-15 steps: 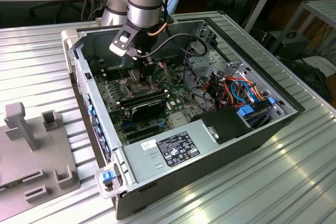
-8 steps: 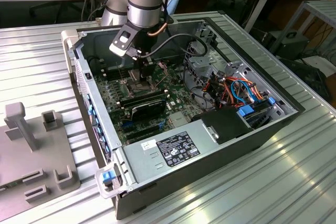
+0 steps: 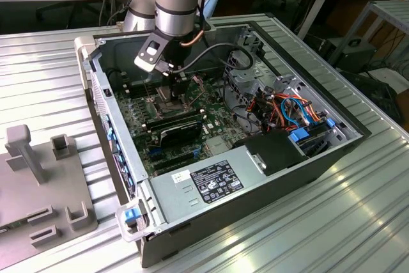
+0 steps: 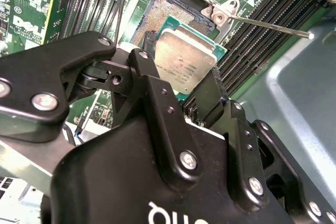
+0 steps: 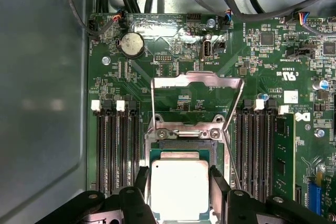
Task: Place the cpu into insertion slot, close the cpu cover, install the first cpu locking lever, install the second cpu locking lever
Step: 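Place the cpu into insertion slot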
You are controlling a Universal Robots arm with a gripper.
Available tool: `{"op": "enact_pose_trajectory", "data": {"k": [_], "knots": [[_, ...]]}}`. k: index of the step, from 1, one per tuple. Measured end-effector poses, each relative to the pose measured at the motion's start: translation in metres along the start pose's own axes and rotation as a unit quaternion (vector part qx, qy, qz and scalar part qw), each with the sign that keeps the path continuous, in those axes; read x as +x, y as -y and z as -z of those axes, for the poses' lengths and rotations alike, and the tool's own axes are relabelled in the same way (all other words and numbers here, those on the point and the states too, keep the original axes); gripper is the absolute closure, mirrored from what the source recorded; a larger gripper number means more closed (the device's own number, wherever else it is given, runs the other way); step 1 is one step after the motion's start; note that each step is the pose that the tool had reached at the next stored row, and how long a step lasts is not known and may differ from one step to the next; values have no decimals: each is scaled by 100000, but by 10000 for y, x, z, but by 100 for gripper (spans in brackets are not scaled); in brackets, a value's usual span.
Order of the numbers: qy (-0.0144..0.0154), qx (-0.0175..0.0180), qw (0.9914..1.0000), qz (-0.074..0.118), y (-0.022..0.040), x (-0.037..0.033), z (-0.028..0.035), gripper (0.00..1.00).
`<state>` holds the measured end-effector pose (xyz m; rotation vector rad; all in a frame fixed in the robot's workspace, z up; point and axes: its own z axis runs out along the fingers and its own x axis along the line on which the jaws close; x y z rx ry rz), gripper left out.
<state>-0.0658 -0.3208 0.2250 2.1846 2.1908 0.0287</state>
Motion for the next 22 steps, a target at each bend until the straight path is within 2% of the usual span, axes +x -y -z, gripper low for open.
{"op": "enact_pose_trajectory", "data": {"k": [15, 22], "knots": [[-20, -9, 100000, 284, 0, 0, -7, 45], [-15, -3, 99999, 353, 5, -44, -66, 45]]}}
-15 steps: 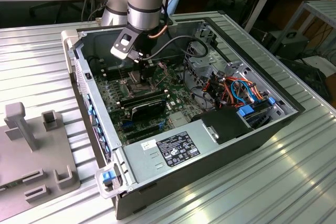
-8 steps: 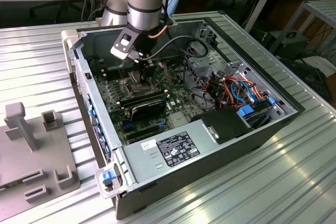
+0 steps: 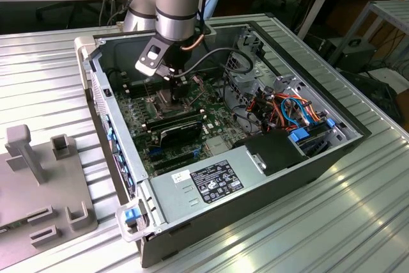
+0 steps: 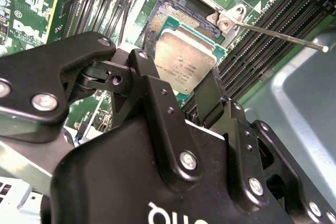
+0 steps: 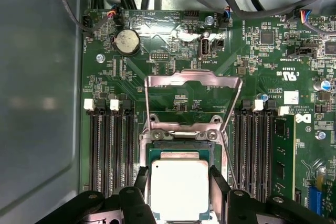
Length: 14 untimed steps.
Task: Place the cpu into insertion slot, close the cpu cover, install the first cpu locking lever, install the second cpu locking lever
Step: 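Place the cpu into insertion slot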
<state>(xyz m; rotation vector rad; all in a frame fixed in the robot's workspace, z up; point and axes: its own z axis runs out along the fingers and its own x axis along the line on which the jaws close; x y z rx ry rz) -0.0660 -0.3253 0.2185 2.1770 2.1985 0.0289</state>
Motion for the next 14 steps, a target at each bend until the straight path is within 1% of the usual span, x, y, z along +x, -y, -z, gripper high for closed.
{"op": "enact_pose_trajectory", "data": {"k": [9, 13, 14], "knots": [[-9, -6, 100000, 42, 2, -80, -33, 45], [-4, -5, 100000, 40, 2, -87, -36, 45], [-4, -3, 100000, 40, 3, -96, -52, 45]]}}
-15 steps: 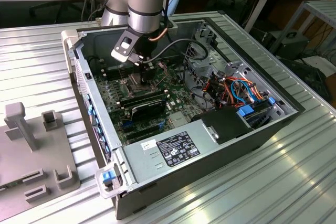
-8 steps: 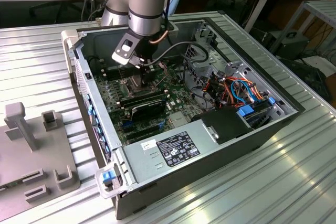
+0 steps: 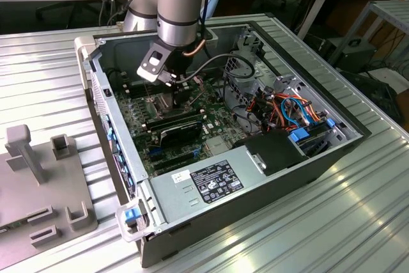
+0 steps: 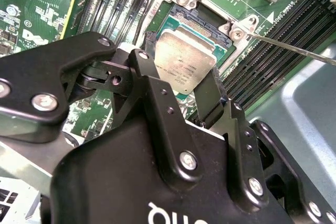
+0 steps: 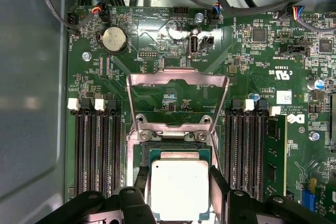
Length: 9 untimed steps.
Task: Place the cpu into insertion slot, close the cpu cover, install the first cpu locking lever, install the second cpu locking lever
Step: 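Place the cpu into insertion slot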
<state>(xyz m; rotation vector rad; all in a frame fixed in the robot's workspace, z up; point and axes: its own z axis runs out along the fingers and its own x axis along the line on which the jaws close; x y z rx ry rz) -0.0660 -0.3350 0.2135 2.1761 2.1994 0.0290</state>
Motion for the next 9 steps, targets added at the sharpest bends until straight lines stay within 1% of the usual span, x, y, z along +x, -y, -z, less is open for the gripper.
{"op": "enact_pose_trajectory", "data": {"k": [1, 9], "knots": [[0, -1, 100000, 2, 1, -9, -16, 45], [5, 23, 100000, 8, 3, -9, -37, 45]]}}
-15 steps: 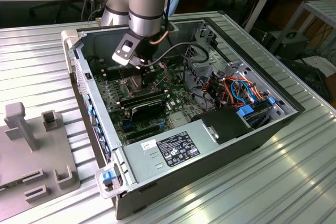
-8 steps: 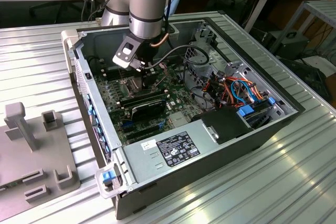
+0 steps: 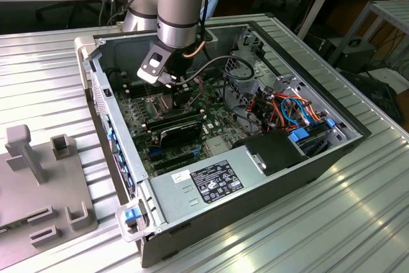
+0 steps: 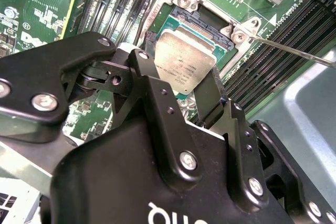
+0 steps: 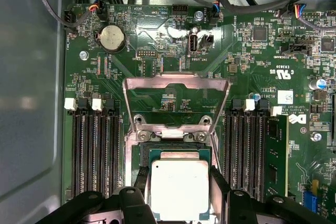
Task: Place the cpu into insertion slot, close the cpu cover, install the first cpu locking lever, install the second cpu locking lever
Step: 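Place the cpu into insertion slot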
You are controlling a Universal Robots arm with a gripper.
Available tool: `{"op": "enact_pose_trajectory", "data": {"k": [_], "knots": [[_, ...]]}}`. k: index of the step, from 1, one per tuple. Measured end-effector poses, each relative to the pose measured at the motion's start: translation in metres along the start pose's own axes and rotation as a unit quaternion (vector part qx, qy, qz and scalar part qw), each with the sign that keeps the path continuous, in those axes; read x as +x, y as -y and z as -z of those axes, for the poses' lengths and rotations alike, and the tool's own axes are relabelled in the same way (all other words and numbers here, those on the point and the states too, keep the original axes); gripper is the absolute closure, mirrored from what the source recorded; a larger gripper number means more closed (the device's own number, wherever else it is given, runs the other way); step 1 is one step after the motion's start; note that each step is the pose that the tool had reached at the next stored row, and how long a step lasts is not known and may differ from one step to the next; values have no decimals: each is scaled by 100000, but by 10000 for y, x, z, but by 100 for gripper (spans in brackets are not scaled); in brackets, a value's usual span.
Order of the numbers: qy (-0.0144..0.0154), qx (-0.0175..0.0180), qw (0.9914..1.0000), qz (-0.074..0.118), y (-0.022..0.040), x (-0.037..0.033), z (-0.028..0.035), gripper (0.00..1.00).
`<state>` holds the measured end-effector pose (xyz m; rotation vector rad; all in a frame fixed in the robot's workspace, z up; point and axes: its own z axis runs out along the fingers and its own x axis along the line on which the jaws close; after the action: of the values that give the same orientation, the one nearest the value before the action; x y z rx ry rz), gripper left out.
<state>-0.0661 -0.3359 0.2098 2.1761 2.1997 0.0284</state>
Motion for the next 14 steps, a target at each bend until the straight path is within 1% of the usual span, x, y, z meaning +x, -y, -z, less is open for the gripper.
{"op": "enact_pose_trajectory", "data": {"k": [5, 7, 14], "knots": [[-10, 0, 100000, -8, 10, 14, -3, 45], [-14, -2, 100000, -11, 10, 48, -10, 45], [18, 13, 99998, -640, 12, 44, -39, 45]]}}
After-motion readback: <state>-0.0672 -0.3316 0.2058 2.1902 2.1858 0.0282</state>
